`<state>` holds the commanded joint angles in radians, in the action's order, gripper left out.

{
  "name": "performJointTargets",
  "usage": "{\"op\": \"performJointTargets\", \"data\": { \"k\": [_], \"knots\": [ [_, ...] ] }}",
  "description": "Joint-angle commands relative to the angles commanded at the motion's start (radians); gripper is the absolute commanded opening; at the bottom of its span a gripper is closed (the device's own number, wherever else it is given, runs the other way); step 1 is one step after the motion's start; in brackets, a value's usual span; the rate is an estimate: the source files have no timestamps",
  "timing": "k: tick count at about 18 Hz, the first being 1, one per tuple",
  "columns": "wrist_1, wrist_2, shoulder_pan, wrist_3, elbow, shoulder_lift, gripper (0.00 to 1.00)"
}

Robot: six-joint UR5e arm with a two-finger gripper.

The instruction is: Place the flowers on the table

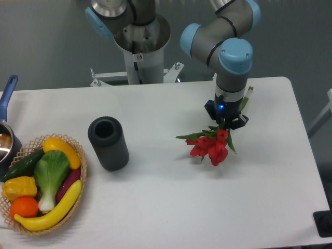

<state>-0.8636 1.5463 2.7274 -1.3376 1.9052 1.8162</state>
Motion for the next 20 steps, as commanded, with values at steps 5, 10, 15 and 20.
{"op": "performJointTargets", "data": {
  "k": [5, 10, 15, 20],
  "knots": [
    [0.002, -0.002, -0.014, 0.002, 0.002, 0.011, 0.07],
    [0.006, -0.012, -0.032, 0.002, 0.006, 0.029, 0.11],
    [0.005, -0.015, -0.077, 0.006, 0.011, 0.061, 0.25],
    [0.005, -0.052, -0.086, 0.029, 0.002, 0.061, 0.77]
  ]
}}
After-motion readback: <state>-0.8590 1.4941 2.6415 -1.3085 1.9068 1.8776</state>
